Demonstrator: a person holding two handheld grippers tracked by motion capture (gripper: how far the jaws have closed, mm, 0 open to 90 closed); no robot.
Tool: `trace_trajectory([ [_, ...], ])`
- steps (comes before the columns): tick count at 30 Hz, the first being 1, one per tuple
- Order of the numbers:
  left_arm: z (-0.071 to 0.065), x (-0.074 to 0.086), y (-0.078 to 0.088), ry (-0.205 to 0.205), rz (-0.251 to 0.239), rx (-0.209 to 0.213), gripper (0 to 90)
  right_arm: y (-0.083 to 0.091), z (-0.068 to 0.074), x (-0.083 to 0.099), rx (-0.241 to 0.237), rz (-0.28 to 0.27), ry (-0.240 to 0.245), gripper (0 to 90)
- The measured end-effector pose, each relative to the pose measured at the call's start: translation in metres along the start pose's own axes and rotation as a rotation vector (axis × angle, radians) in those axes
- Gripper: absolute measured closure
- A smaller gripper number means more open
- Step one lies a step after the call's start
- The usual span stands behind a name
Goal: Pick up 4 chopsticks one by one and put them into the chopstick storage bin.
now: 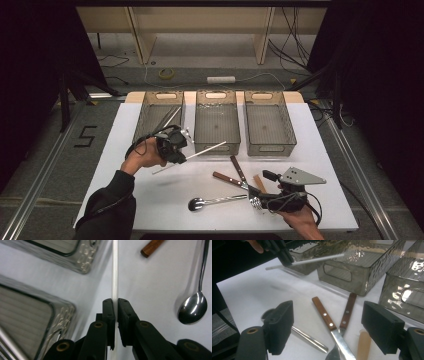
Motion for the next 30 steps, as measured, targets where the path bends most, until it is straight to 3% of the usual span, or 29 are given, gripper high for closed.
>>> trace_trajectory([
  [9, 0.019, 0.013, 0.024, 0.138, -0.142, -0.06, 84.2, 0.0, 0.0, 0.0, 0.001, 0.0, 0.002, 27.0],
  [15, 0.032, 0.023, 0.036, 0.231, -0.209, -0.109, 84.1, -0.001, 0.0, 0.0, 0.001, -0.001, 0.002, 27.0],
  [22, 0.045, 0.036, 0.041, 0.31, -0.239, -0.136, 84.2, -0.001, 0.0, 0.0, -0.001, -0.001, -0.002, 27.0],
  [30, 0.054, 0.046, 0.044, 0.357, -0.262, -0.158, 84.2, -0.001, 0.0, 0.0, -0.001, -0.001, -0.002, 27.0],
])
Point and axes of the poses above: each handheld gripper's, and its own axes: y roughly backward along the jaws, x roughly out of its underside, z roughly to its left, the point moved 2 cm from there along -y, roughly forward along the jaws, and after that the axes turned 2 degrees about x, right-handed, at the moved point
